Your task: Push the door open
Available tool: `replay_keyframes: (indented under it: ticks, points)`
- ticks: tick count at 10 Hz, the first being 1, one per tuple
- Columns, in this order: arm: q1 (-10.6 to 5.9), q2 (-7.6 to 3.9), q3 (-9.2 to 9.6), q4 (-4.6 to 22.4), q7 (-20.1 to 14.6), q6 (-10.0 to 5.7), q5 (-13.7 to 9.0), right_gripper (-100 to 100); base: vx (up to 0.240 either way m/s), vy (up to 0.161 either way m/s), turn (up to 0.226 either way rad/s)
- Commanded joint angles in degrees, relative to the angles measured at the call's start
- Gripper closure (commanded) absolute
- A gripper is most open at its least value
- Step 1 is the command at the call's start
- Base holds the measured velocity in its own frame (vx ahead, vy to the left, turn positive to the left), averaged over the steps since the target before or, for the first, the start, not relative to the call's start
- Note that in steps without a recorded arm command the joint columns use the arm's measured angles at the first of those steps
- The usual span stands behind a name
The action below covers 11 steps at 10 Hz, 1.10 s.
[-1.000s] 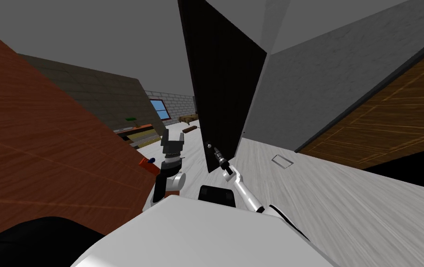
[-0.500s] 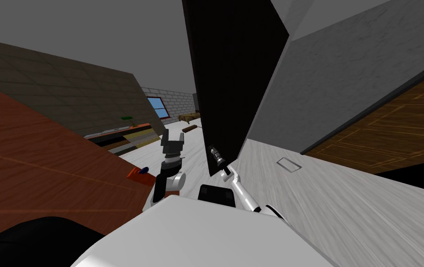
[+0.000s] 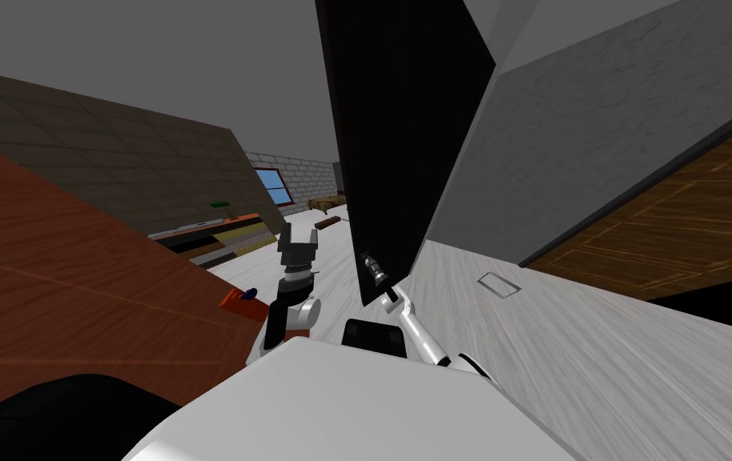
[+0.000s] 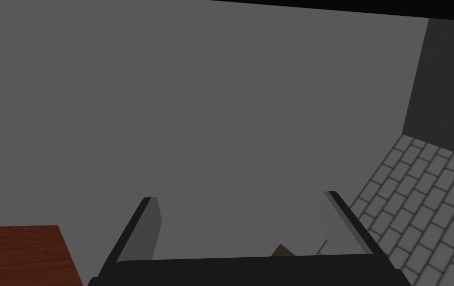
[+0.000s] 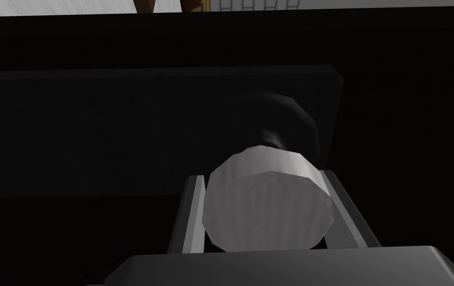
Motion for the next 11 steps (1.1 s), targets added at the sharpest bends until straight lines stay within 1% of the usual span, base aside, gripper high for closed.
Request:
replay_keyframes:
  ticks: [1,2,3,4,6,7,8,11]
  points:
    - [0.09,0.0,0.06,0.1,0.0,0.04,0.0,100,-0.009,-0.005,-0.003]
    - [0.09,0.0,0.06,0.1,0.0,0.04,0.0,100,0.0,0.0,0.0]
    - [0.42,-1.37,0.48,-0.5,0.2,0.24,-0.3,100,0.106,0.053,-0.152]
    - [0.57,-1.83,0.69,-0.7,0.2,0.32,-0.5,100,0.172,0.064,-0.245]
    - [0.9,-2.75,1.16,-1.3,0.4,0.51,-0.8,100,0.163,0.099,-0.144]
    - [1.28,-3.12,1.93,-1.9,-0.2,0.64,-0.6,-100,-0.036,-0.011,-0.034]
    - [1.28,-3.12,1.93,-1.9,-0.2,0.64,-0.6,-100,-0.137,-0.091,0.044]
    - [1.56,-3.56,3.3,-3.0,-1.3,1.04,-0.6,-100,-0.169,-0.123,0.009]
